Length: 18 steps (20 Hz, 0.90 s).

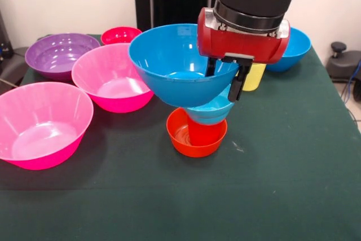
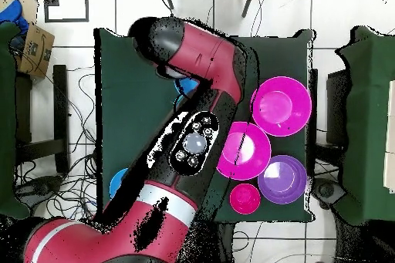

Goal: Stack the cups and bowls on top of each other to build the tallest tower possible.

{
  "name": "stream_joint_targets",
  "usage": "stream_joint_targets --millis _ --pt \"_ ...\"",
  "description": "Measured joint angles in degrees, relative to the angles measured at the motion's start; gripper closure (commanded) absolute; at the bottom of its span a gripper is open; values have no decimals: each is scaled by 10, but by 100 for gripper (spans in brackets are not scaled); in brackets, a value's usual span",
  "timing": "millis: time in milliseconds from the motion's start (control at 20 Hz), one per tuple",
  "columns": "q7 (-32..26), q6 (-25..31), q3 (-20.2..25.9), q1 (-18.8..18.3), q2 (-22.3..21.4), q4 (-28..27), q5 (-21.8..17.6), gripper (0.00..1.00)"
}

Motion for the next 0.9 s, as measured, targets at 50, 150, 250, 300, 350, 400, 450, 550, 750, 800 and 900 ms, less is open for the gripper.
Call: stream_joint_targets --millis 50,150,250,300,350,400,450,550,750,800,900 --pt "11 12 0 0 0 0 0 100" --pt "20 22 0 0 0 0 -1 100" --pt "31 34 0 0 0 0 -2 100" --pt "37 38 0 1 0 0 -2 100" --pt "42 42 0 1 0 0 -3 100" --pt "47 45 0 1 0 0 -3 100" --pt "52 47 0 2 0 0 -4 100" --pt "60 51 0 3 0 0 -4 100" --pt "79 52 0 8 -2 2 -6 100" --pt "84 52 0 10 -3 3 -7 100" --pt "91 52 0 14 -5 4 -8 100"
